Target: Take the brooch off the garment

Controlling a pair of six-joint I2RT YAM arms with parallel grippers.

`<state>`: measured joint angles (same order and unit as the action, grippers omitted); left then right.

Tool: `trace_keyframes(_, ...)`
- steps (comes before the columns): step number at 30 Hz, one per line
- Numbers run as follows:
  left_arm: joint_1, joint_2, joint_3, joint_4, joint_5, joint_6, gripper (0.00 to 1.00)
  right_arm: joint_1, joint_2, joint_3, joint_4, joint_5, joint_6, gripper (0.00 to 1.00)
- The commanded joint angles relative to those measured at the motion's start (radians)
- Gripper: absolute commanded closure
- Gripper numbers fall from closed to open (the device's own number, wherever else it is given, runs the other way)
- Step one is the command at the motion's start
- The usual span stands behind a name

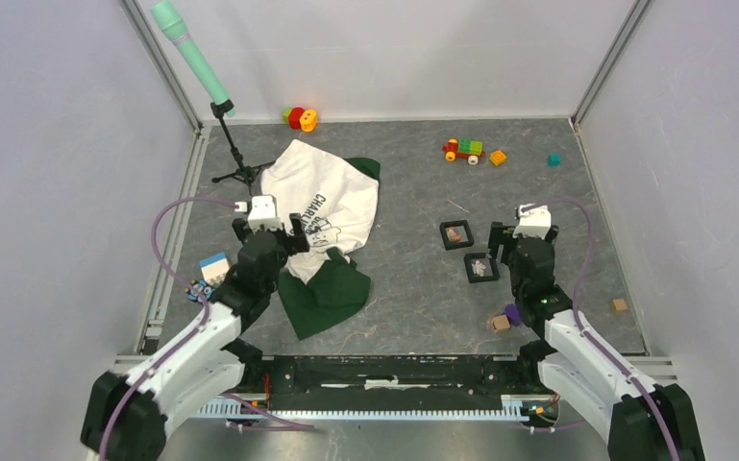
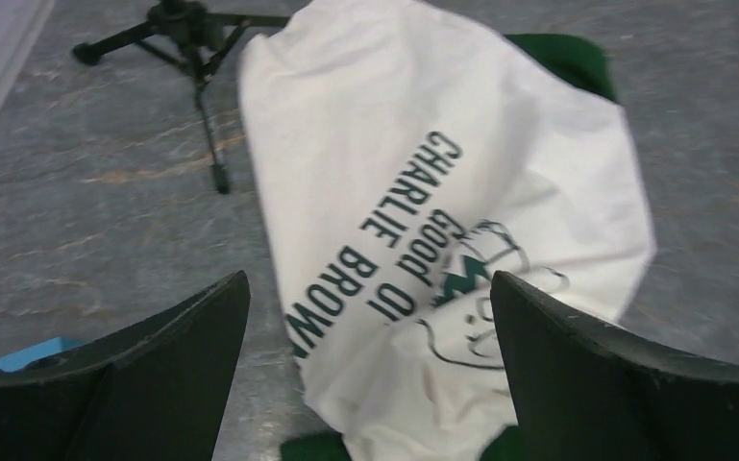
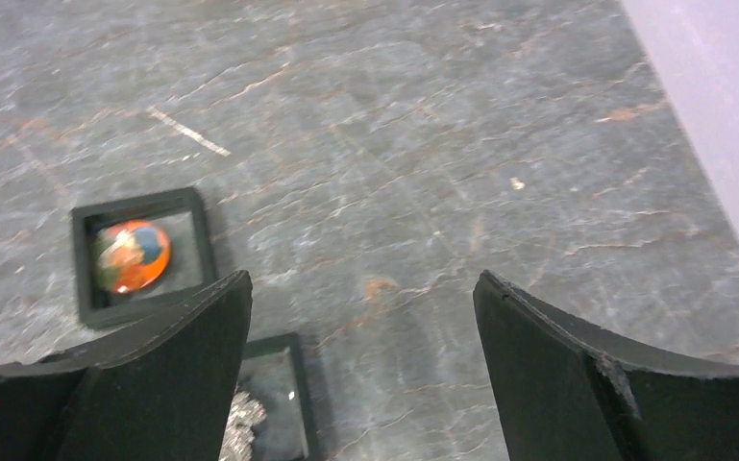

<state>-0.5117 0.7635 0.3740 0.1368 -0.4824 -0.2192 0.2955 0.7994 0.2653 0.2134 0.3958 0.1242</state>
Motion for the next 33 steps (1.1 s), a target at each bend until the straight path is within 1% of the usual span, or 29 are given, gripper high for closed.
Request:
trace_keyframes(1, 0.115, 0.155, 0.034, 0.166, -0.011, 0.095, 0.0, -0.024, 0.029, -0.004, 0.185, 0.18, -0.063, 0.1)
trace_keyframes(2, 0.129, 0.178, 0.03, 0.203, 0.03, 0.153, 0.0, -0.038, 0.038, -0.011, 0.201, 0.199, -0.064, 0.1)
trace_keyframes(4, 0.136, 0.212, 0.03, 0.225, -0.01, 0.17, 0.0, -0.079, 0.044, -0.054, 0.262, 0.185, -0.07, 0.11)
trace_keyframes(5, 0.152, 0.225, 0.018, 0.263, -0.004, 0.181, 0.0, -0.096, 0.042, -0.086, 0.32, 0.166, -0.082, 0.12)
trace_keyframes(7, 0.193, 0.265, -0.028, 0.374, 0.029, 0.199, 0.0, -0.129, 0.037, -0.196, 0.484, 0.107, -0.141, 0.14)
trace_keyframes(9, 0.248, 0.322, -0.065, 0.503, 0.067, 0.188, 0.01, -0.146, 0.046, -0.333, 0.703, 0.053, -0.227, 0.12)
trace_keyframes(11, 0.316, 0.39, -0.078, 0.588, 0.14, 0.15, 0.02, -0.163, 0.109, -0.433, 0.948, 0.045, -0.228, 0.11)
trace_keyframes(12, 0.331, 0.41, -0.046, 0.523, 0.163, 0.154, 0.06, -0.172, 0.153, -0.453, 1.007, 0.037, -0.204, 0.11)
trace_keyframes(13, 0.337, 0.433, -0.048, 0.558, 0.163, 0.185, 0.08, -0.179, 0.19, -0.456, 1.038, 0.013, -0.206, 0.1)
trace_keyframes(16, 0.346, 0.529, -0.133, 0.832, 0.175, 0.26, 0.07, -0.182, 0.313, -0.453, 1.159, -0.018, -0.261, 0.09)
trace_keyframes(20, 0.359, 0.684, -0.13, 0.959, 0.152, 0.242, 0.07, -0.216, 0.428, -0.474, 1.301, -0.041, -0.242, 0.09)
trace_keyframes(22, 0.374, 0.722, -0.119, 0.971, 0.167, 0.232, 0.07, -0.237, 0.487, -0.481, 1.353, -0.073, -0.23, 0.1)
trace_keyframes(24, 0.382, 0.706, -0.113, 0.93, 0.185, 0.229, 0.07, -0.246, 0.579, -0.489, 1.472, -0.091, -0.226, 0.1)
trace_keyframes(25, 0.382, 0.714, -0.115, 0.952, 0.189, 0.229, 0.07, -0.246, 0.602, -0.491, 1.511, -0.098, -0.234, 0.09)
trace_keyframes(28, 0.382, 0.71, -0.121, 0.948, 0.22, 0.24, 0.07, -0.25, 0.554, -0.438, 1.328, -0.103, -0.224, 0.07)
trace_keyframes(30, 0.383, 0.713, -0.123, 0.96, 0.22, 0.242, 0.05, -0.25, 0.58, -0.415, 1.334, -0.144, -0.244, 0.06)
trace_keyframes(32, 0.382, 0.713, -0.122, 0.958, 0.22, 0.24, 0.03, -0.25, 0.568, -0.39, 1.263, -0.146, -0.244, 0.05)
trace_keyframes(33, 0.383, 0.715, -0.121, 0.957, 0.22, 0.237, 0.01, -0.25, 0.574, -0.384, 1.264, -0.145, -0.245, 0.04)
